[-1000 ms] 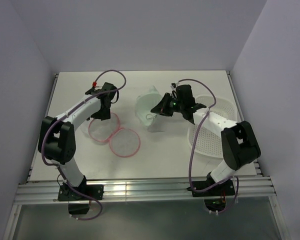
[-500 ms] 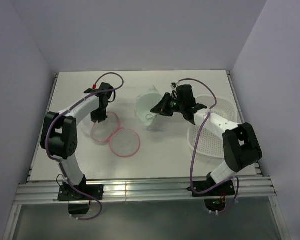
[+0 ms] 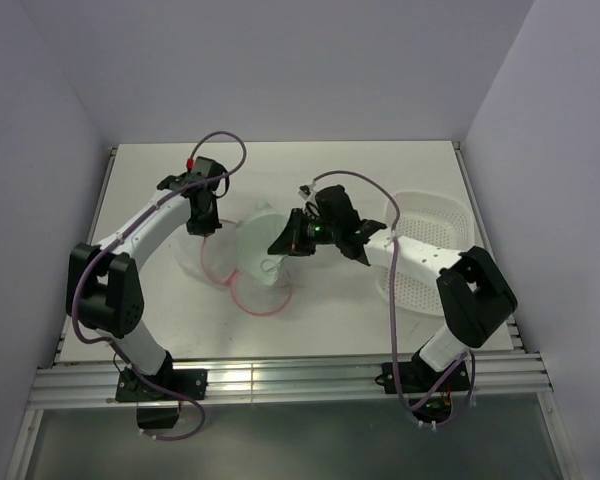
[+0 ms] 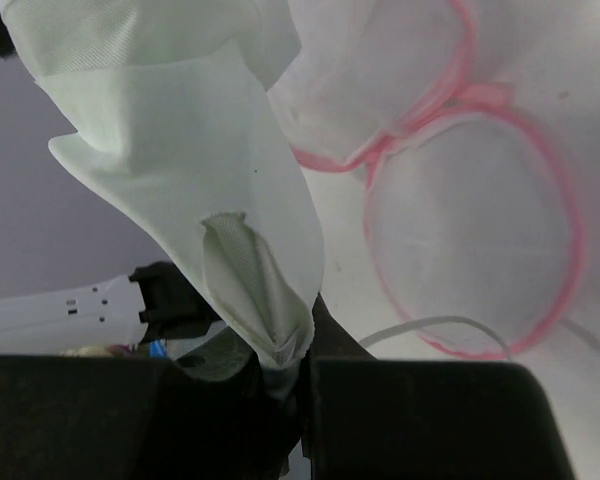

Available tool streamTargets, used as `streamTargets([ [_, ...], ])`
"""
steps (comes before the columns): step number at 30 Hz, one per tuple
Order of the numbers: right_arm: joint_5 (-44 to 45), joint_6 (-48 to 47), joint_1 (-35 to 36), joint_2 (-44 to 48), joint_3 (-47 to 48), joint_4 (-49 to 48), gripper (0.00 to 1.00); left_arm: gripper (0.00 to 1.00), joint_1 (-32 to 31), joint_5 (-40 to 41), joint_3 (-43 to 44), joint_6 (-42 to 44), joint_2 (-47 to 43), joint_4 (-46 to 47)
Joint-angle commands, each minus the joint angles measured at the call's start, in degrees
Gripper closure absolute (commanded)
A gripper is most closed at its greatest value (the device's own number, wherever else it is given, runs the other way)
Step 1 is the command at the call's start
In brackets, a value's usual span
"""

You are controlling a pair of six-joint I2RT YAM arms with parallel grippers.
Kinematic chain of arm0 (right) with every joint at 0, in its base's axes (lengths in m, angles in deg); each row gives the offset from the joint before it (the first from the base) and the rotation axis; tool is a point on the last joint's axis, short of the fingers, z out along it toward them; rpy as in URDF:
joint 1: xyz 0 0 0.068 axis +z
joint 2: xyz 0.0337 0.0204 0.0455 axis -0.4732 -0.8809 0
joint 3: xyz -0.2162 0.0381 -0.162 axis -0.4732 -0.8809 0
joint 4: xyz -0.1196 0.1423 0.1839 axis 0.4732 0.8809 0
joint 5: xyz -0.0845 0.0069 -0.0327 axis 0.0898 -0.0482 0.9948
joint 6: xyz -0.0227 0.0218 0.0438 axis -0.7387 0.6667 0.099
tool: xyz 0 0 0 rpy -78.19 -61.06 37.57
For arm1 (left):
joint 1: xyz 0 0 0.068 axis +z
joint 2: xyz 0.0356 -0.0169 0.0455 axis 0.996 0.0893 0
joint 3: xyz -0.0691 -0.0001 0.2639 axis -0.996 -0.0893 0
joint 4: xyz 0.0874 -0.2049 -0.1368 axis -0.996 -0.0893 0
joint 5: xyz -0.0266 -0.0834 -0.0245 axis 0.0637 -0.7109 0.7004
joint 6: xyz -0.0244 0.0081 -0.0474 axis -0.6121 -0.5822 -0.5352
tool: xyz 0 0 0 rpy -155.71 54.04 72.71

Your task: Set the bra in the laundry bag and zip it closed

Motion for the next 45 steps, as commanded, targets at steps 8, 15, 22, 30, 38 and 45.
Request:
streamTargets([
  [8, -6.32, 7.56, 8.29, -10.98, 5.01, -9.01, 1.0, 1.0, -2.24, -5.66, -1.67, -3.64, -7.41, 4.24],
  [15, -7.81, 10.8, 8.29, -16.96, 6.86, -11.38, 1.0, 1.0, -5.32, -5.75, -1.84, -3.56, -9.6, 3.62],
  [22, -11.15, 14.58, 5.66, -21.09, 7.48, -15.33, 1.0, 1.0, -8.22, -4.08, -5.61, -3.64, -13.73, 1.95],
  [30, -14.14, 20.29, 2.4, -24.08, 8.27, -20.08, 1.0, 1.0, -10.42, -3.9, -10.01, -2.33, -19.09, 1.16],
  [38, -7.66, 23.37, 2.49, -25.32, 11.17, -18.07, 1.0, 1.0, -13.32, -10.29, -13.36, -1.18, -22.79, 4.32],
  [45, -3.18, 16.71, 4.68, -25.58, 18.54, -7.11, 1.0, 1.0, -16.4, -8.21, -11.87, 0.13, -20.15, 6.78],
])
